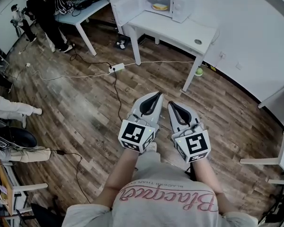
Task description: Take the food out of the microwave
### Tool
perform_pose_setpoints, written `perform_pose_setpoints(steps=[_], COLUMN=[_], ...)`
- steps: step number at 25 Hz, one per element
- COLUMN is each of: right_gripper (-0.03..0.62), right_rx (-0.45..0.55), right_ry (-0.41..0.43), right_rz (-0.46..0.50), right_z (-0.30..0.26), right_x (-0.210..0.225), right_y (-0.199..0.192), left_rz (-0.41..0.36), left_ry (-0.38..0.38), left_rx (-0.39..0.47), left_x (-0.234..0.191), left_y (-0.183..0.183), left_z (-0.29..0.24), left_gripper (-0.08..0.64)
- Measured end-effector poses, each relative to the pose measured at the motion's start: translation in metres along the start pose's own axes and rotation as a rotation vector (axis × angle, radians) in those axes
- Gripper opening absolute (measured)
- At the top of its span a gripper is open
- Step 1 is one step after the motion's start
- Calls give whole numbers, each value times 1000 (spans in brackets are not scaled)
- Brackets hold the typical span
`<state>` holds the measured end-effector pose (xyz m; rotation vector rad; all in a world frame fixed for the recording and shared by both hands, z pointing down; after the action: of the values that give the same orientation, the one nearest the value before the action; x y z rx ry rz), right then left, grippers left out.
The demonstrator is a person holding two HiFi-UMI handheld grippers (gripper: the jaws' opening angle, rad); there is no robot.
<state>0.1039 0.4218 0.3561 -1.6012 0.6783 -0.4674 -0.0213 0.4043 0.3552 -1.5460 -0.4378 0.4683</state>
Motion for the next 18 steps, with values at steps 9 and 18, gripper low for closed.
perform_pose_setpoints(steps=[9,18], right_gripper=[9,9], right_rx=[-11,-14], right_ry=[-36,-54], right_rz=[-10,-9], right_z=[-75,-120], right_x=[18,28], right_y=[9,13], left_rz=[-10,-8], left_ry=[-50,-59], left_rx=[-22,-12], left_x=[-62,-106], left_y=[-4,-4], left_z=[-43,-66], left_gripper=[3,3])
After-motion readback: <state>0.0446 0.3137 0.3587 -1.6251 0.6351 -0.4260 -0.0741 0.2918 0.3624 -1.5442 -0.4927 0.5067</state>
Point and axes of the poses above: the fingertips, and each gripper's own axes: z backward along the fingers, x to its right, y out of its top, the point moved 8 cm from there along z, backward along the fingers, and after that the axes turned 5 degrees about -x, right-handed, at the moved point
